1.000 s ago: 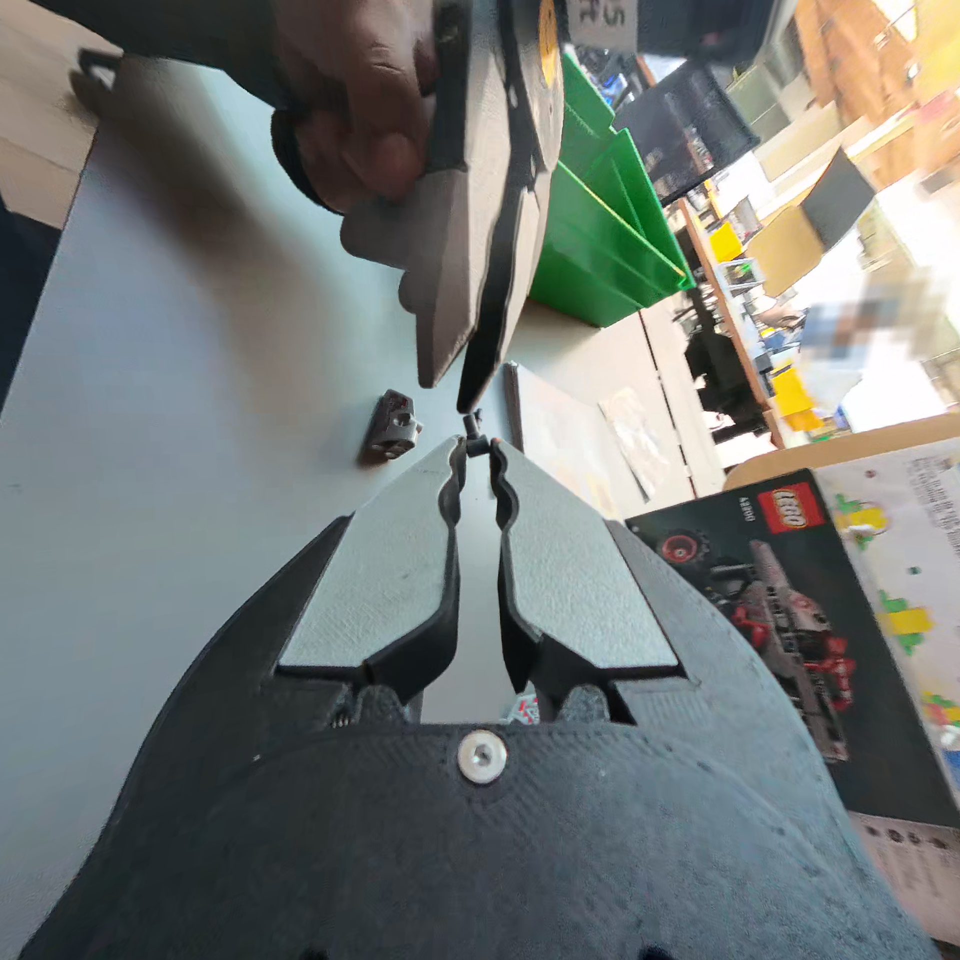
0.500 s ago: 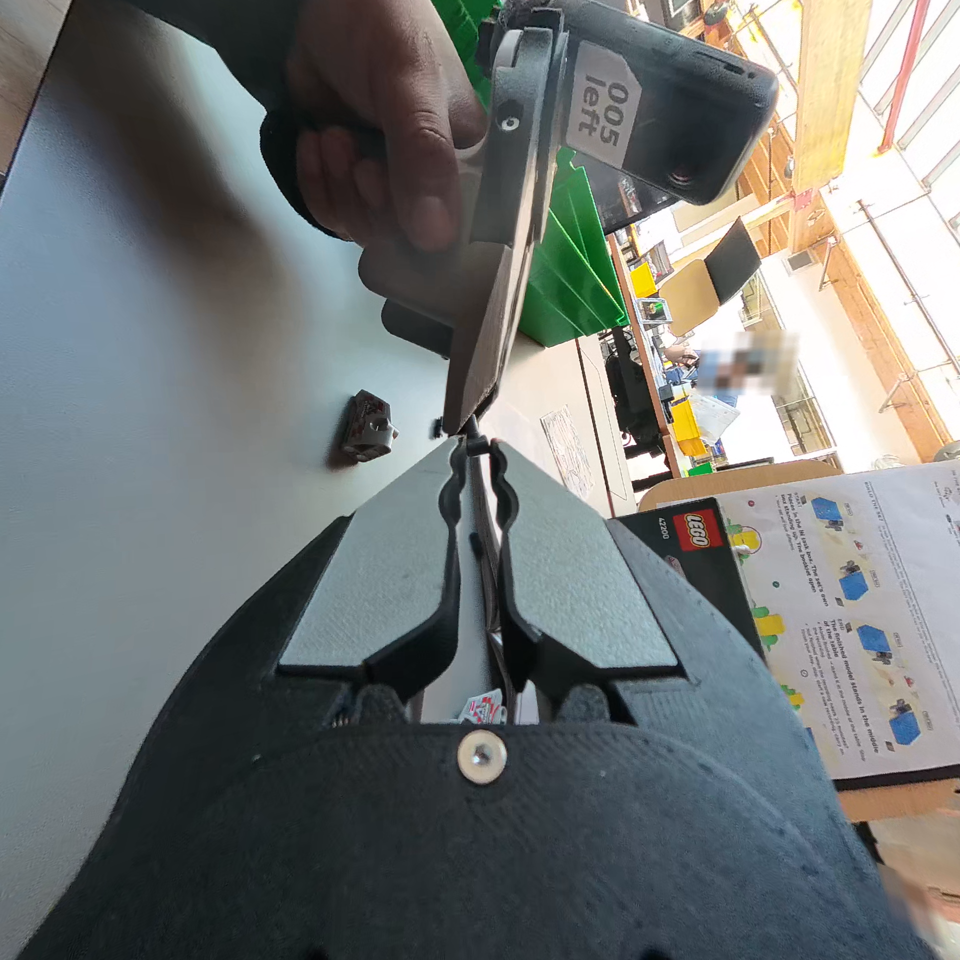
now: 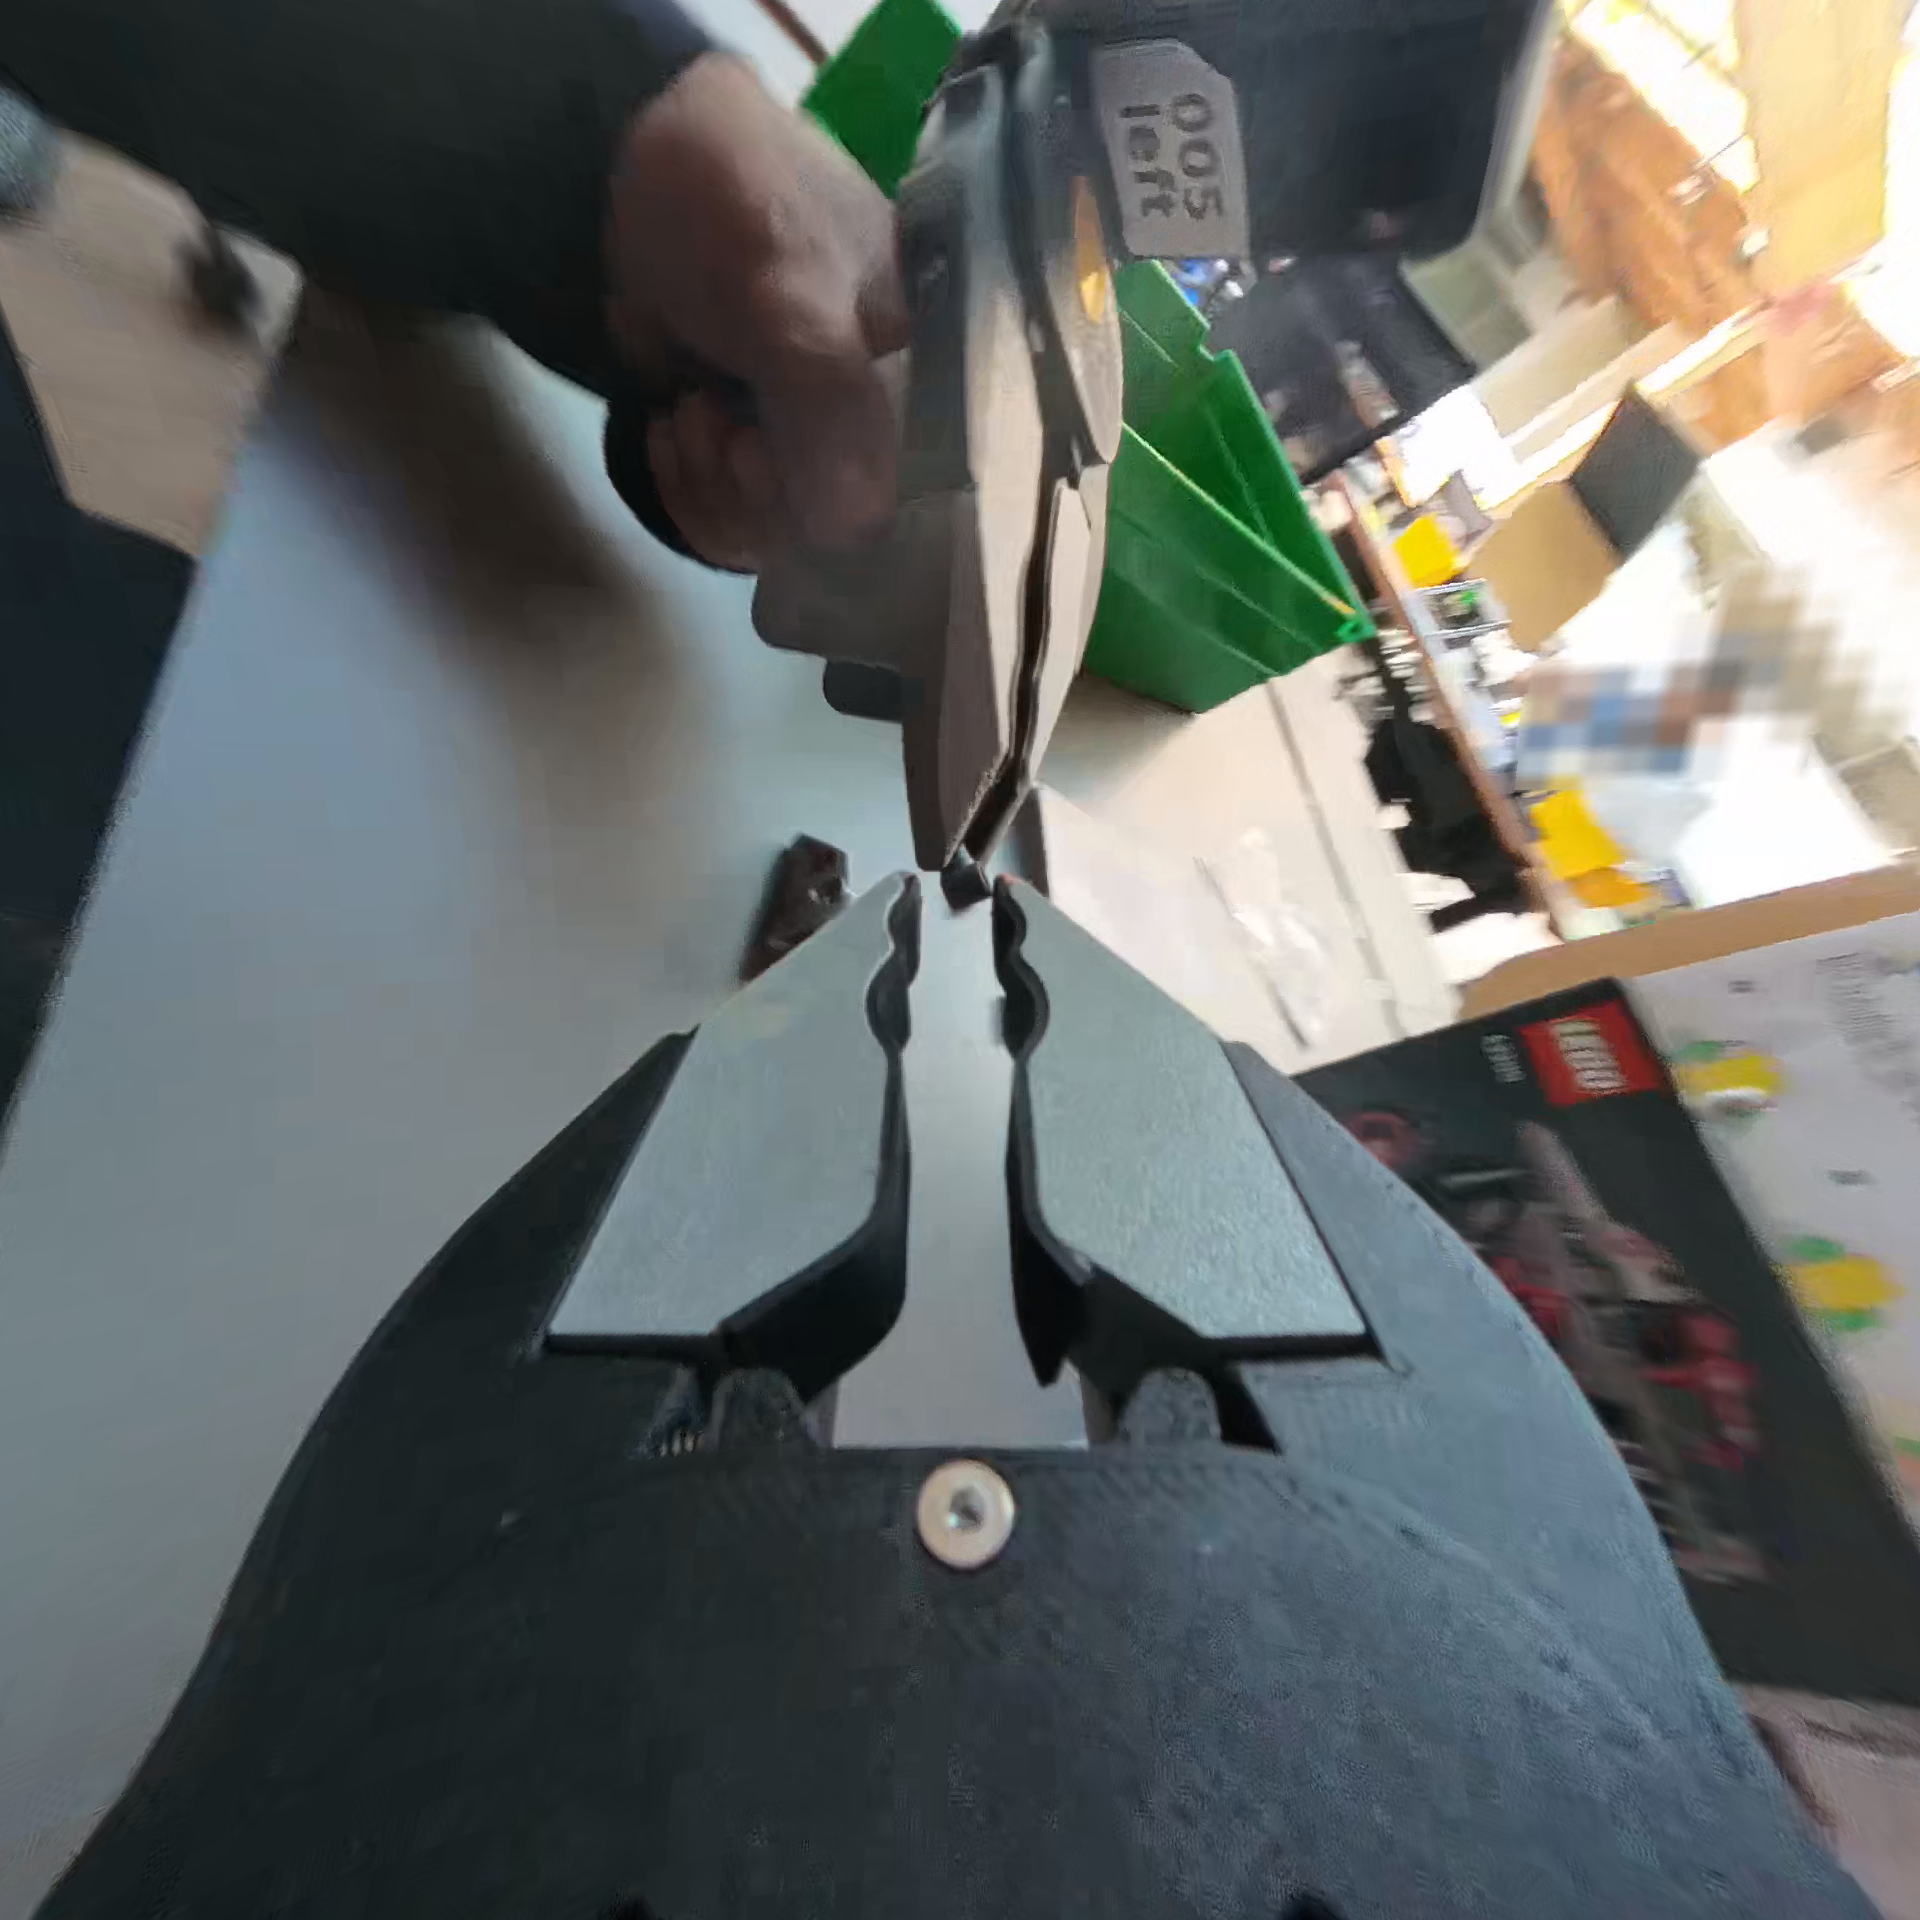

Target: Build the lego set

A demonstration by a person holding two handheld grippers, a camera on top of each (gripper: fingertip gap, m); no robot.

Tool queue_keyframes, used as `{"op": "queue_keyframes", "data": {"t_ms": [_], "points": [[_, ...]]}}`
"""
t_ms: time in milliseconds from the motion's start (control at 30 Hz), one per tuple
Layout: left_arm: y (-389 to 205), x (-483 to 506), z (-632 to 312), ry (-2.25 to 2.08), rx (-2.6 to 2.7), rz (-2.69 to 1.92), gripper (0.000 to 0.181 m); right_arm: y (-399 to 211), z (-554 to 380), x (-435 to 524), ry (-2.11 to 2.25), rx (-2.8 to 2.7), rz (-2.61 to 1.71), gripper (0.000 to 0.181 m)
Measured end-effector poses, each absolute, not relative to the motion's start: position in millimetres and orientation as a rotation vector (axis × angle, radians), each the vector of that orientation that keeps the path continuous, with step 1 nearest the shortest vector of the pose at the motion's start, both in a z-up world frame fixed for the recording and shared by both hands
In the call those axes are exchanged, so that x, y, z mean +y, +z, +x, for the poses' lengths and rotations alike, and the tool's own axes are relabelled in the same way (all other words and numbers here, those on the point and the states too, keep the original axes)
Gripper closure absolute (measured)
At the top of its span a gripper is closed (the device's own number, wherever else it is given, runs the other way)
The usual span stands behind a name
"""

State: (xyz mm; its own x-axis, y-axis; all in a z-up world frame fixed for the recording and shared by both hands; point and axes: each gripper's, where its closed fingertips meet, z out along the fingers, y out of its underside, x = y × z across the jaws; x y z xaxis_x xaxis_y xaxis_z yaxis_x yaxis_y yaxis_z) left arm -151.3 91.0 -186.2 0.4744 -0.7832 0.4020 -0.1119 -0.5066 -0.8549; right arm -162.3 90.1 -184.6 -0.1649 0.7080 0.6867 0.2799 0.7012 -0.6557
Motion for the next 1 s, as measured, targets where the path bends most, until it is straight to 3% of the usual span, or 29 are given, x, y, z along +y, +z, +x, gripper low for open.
{"op": "queue_keyframes", "data": {"t_ms": [267, 433, 1000], "points": [[-177, 82, -149, -0.887, 0.924, -1.76, 0.18, -167, -151, 77, 1.345, -1.716, -1.138, 0.168], [-180, 80, -145, -0.881, 0.948, -1.752, 0.179, -178, -154, 77, 1.306, -1.751, -1.177, 0.177], [-191, 80, -146, -0.812, 0.978, -1.81, 0.178, -189, -156, 79, 1.304, -1.791, -1.268, 0.178]]}}
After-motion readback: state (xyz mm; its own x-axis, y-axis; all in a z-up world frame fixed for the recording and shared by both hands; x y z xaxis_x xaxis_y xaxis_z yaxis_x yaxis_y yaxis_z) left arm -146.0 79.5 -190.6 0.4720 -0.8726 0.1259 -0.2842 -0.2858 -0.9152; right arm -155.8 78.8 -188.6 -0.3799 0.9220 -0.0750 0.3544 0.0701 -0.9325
